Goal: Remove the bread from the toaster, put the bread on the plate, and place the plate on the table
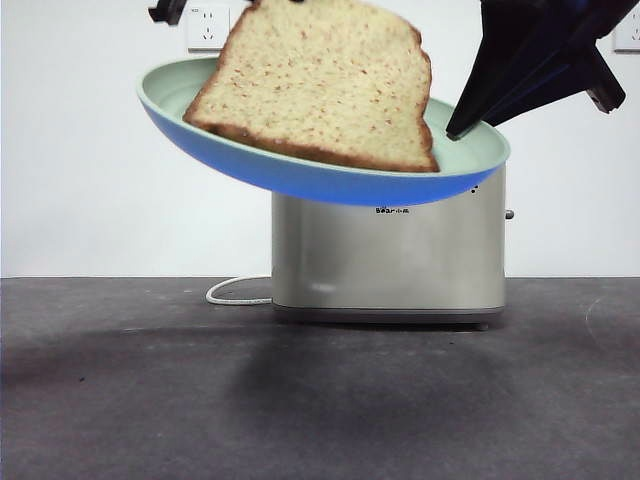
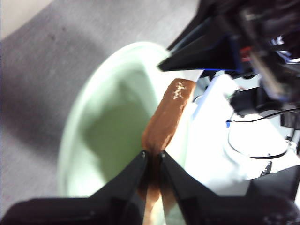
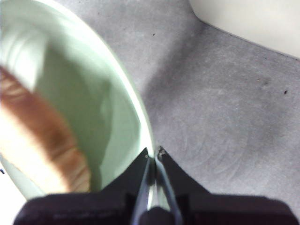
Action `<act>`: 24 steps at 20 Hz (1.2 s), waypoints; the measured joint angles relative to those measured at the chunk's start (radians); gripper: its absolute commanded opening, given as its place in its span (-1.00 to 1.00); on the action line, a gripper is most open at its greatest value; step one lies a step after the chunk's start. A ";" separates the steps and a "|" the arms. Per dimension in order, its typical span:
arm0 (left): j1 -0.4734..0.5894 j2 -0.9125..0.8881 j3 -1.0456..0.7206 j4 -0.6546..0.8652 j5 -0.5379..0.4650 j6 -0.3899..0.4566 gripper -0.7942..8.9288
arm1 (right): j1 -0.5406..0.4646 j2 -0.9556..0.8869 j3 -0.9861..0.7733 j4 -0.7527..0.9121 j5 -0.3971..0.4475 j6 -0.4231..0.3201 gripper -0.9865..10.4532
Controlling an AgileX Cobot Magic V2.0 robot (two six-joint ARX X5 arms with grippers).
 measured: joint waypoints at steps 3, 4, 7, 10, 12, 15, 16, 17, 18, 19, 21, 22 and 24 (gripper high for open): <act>0.000 0.022 0.000 -0.011 -0.135 -0.009 -0.84 | 0.000 0.000 0.000 -0.001 -0.002 -0.001 -0.85; 0.000 0.027 0.000 -0.012 -0.189 -0.021 -0.83 | 0.000 0.000 0.000 0.000 -0.008 0.000 -0.85; 0.000 0.029 0.000 -0.011 -0.228 -0.035 -0.22 | 0.000 0.000 0.000 0.000 -0.007 0.000 -0.85; 0.000 0.029 0.000 -0.014 -0.230 -0.037 0.13 | -0.001 0.000 0.000 0.001 -0.042 0.010 -0.85; -0.005 0.029 0.000 -0.028 -0.216 -0.037 0.13 | -0.001 0.000 0.000 0.000 -0.045 0.016 -0.85; -0.010 0.029 0.000 -0.060 -0.196 -0.037 0.13 | -0.001 0.000 0.000 -0.014 -0.045 0.022 -0.85; -0.010 0.024 0.000 -0.063 -0.202 -0.036 0.13 | -0.001 0.000 0.000 -0.023 -0.044 0.022 -0.85; -0.009 0.020 0.000 -0.062 -0.211 -0.036 0.13 | -0.001 0.000 0.000 -0.029 -0.046 0.016 -0.85; -0.008 0.012 0.000 -0.059 -0.211 -0.035 0.13 | -0.001 0.000 0.000 -0.035 -0.060 0.015 -0.85; -0.006 0.003 0.000 -0.058 -0.212 -0.036 0.13 | 0.000 0.000 0.000 -0.035 -0.070 0.015 -0.85; -0.006 -0.022 0.003 -0.059 -0.212 -0.036 0.13 | 0.000 -0.002 0.000 -0.030 -0.067 0.015 -0.85; -0.006 -0.034 0.010 -0.058 -0.211 -0.036 0.13 | 0.000 -0.002 0.000 -0.031 -0.063 0.015 -0.85; -0.006 -0.066 0.035 -0.058 -0.211 -0.036 0.13 | 0.000 -0.002 0.000 -0.032 -0.052 0.015 -0.85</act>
